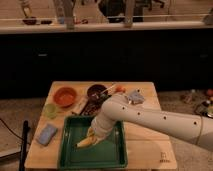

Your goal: Place banana in tray

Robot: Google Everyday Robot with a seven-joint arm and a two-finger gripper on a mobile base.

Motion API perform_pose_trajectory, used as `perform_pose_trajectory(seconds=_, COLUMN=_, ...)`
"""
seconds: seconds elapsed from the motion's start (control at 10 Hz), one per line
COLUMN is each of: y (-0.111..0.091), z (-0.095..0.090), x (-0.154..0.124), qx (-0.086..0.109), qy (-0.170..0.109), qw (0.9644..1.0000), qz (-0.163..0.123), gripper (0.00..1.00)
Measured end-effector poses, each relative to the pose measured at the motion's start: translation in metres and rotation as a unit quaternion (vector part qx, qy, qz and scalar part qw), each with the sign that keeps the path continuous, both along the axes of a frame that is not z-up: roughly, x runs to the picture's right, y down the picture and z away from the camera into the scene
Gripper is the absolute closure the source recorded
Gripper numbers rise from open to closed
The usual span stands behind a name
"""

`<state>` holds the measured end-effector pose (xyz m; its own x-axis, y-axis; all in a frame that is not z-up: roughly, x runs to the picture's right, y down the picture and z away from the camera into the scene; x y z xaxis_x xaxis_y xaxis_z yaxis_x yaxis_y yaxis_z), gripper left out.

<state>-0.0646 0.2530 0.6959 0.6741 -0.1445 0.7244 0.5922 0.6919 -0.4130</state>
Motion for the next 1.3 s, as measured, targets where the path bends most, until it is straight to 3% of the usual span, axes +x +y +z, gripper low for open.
perform_pose_trajectory(seconds=0.3, y=0.006, z=0.003, x=-0.012, qx=-0.015, qy=-0.041, qw=0.9990, qz=-0.009, gripper=1.00)
perform_pose_trajectory(seconds=0.6, y=0.008, z=0.005, x=-0.017, qx=-0.024, qy=-0.060, qw=0.9979, qz=-0.009, gripper=1.00)
perform_pose_trajectory(seconds=0.9, y=0.007, z=0.010, x=-0.015, qx=-0.038, qy=-0.066, qw=0.9971, qz=0.001, gripper=0.76)
perform_pose_trajectory(seconds=1.3, y=0.007, z=0.017, x=-0.010, qx=-0.047, qy=-0.071, qw=0.9964, qz=0.006, gripper=0.33)
